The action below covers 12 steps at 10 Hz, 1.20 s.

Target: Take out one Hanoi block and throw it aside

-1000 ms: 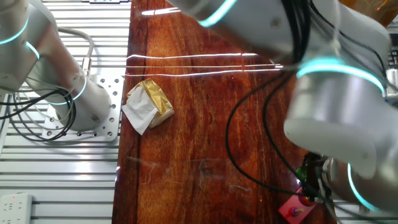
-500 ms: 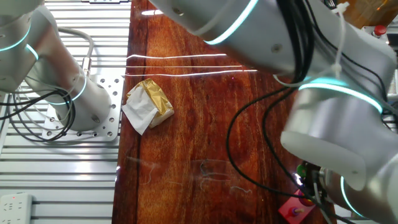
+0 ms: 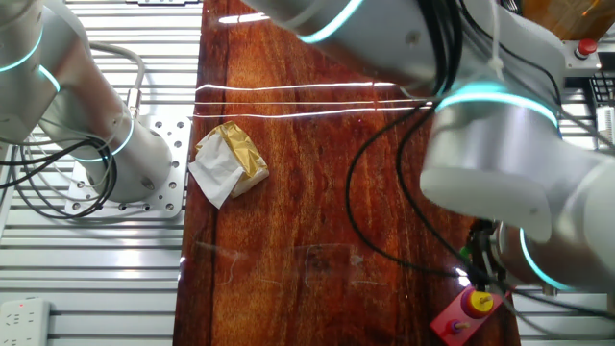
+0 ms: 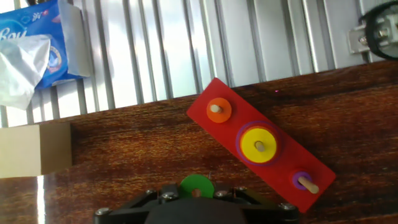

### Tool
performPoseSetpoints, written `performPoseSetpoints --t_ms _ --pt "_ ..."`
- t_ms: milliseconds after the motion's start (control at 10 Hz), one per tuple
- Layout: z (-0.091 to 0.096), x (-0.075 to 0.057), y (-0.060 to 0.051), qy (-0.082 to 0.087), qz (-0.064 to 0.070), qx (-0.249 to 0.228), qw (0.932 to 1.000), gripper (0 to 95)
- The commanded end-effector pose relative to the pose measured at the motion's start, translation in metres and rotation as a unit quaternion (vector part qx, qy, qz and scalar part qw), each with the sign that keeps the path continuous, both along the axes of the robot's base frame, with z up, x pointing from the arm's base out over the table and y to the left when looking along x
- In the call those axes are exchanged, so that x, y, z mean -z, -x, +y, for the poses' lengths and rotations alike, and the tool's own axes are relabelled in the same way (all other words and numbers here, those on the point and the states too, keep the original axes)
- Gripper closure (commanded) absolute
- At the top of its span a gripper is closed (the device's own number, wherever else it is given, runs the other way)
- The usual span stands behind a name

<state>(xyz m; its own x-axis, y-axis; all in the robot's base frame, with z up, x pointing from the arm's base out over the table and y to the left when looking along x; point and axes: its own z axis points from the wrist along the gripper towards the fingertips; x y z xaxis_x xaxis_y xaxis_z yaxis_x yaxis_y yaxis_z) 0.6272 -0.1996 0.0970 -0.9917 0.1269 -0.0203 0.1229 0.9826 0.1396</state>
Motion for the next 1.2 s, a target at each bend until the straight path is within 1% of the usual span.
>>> performPoseSetpoints --t_ms 100,1000,1200 --pt "-0.0004 0.0005 -0.0008 -0.01 -0.001 0.002 1.0 76.0" --pt "-0.0004 0.0006 -0.0009 -0.004 0.004 0.005 1.0 76.0" --pt "-0.0004 0.0006 -0.0009 -0.003 0.004 -0.001 1.0 76.0"
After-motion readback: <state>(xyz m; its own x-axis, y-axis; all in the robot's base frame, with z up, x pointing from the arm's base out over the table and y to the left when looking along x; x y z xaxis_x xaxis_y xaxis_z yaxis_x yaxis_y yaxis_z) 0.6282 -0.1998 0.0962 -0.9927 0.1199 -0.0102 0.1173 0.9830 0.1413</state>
